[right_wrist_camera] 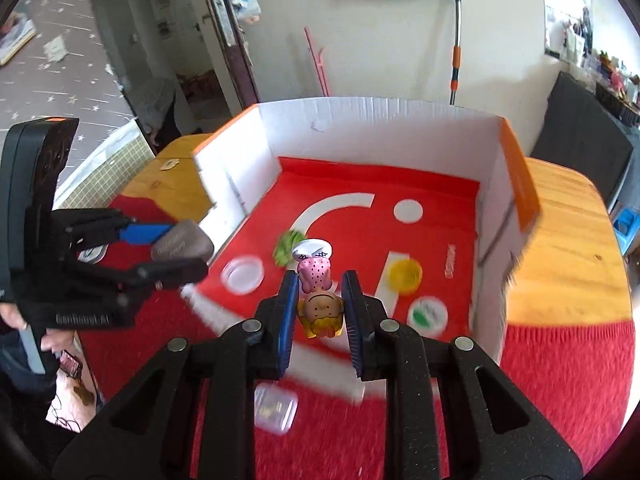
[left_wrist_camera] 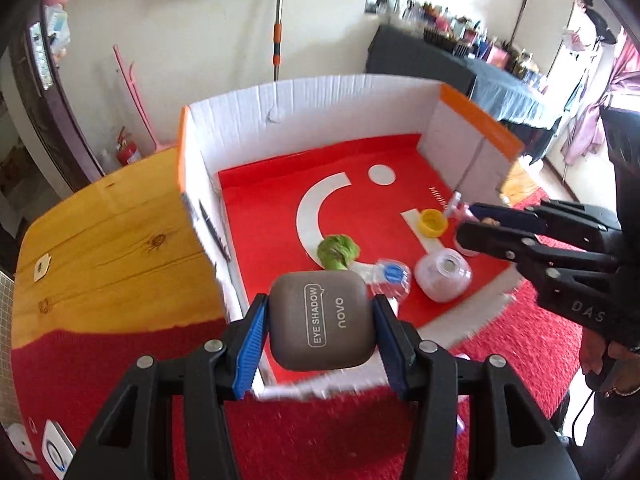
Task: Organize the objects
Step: 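Carry the eye-shadow case with the left tool while the right tool carries the doll into the box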
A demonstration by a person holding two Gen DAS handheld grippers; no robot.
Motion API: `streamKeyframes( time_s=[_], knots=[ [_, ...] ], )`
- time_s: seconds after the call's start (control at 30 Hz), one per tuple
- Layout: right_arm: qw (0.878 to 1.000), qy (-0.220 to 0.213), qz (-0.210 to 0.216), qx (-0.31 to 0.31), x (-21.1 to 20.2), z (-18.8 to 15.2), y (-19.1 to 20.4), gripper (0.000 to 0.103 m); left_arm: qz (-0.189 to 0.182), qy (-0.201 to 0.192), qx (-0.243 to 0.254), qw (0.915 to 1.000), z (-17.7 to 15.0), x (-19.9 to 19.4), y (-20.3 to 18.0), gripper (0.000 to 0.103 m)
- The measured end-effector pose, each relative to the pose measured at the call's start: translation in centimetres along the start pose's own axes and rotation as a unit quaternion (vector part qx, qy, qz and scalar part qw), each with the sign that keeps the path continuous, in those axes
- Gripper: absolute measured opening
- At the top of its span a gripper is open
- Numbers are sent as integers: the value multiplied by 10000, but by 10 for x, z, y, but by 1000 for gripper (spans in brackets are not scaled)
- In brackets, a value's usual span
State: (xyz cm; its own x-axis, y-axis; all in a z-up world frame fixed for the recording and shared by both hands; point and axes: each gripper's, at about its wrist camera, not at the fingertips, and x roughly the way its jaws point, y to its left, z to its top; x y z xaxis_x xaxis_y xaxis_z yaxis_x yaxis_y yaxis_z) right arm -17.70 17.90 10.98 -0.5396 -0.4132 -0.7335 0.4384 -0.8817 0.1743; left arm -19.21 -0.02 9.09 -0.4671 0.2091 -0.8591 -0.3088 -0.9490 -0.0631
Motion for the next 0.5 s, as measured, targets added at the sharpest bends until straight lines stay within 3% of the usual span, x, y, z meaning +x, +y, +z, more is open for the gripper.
streamKeyframes(
  time_s=[0.27, 0.5],
  knots=[
    [9975, 667, -65, 224, 56, 30, -18, 21, 83, 588, -38, 9982, 19, 35, 7, 53],
    [9945, 1007, -64, 263, 81, 36, -25, 21, 287, 707, -6, 9971, 25, 50, 8, 53]
  ],
)
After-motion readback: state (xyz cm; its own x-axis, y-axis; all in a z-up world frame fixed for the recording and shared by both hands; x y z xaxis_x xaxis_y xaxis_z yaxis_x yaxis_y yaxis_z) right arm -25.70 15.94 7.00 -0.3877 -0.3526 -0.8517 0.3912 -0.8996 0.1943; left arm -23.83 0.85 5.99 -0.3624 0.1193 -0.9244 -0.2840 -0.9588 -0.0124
